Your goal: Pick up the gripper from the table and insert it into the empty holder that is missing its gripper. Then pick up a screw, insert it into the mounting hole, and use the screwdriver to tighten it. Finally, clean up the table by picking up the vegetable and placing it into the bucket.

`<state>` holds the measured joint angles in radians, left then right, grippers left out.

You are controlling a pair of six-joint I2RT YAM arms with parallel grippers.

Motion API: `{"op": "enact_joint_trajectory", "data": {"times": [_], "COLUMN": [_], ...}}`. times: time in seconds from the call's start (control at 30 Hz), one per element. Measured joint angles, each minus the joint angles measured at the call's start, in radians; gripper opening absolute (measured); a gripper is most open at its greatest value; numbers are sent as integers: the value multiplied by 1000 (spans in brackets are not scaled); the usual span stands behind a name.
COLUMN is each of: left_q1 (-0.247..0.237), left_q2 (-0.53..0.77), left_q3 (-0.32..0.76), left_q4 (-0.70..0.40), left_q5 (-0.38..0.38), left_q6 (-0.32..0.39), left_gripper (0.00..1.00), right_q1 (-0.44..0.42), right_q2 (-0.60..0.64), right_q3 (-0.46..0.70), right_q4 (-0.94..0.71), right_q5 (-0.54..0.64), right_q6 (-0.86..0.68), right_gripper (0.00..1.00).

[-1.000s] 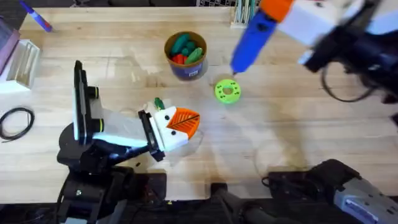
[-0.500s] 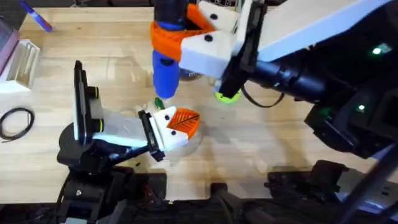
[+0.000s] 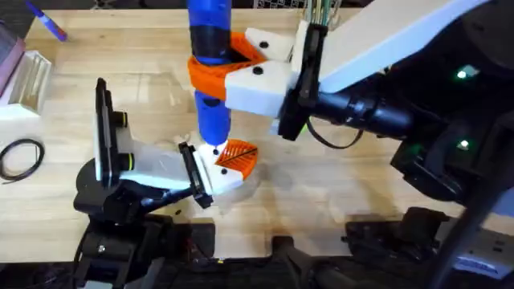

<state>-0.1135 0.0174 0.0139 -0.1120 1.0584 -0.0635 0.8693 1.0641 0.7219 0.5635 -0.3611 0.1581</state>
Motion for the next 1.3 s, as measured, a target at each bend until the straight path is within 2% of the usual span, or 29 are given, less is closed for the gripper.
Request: {"op": "enact_joint_trajectory", "data": {"times": [0.53,1.3], "left_q1": [0,0], "left_q2": [0,0], "left_q3": [0,0], "left_q4": [0,0], "left_q5": [0,0], "left_q6": [38,41], "left_gripper": [4,4], "right_q1": [0,-2], "right_q2": [-4,-4], "right_q3": [0,0], "right_q4": [-7,-52], "right_q5": [0,1], "right_q6": [19,29], "right_gripper": [21,21]}}
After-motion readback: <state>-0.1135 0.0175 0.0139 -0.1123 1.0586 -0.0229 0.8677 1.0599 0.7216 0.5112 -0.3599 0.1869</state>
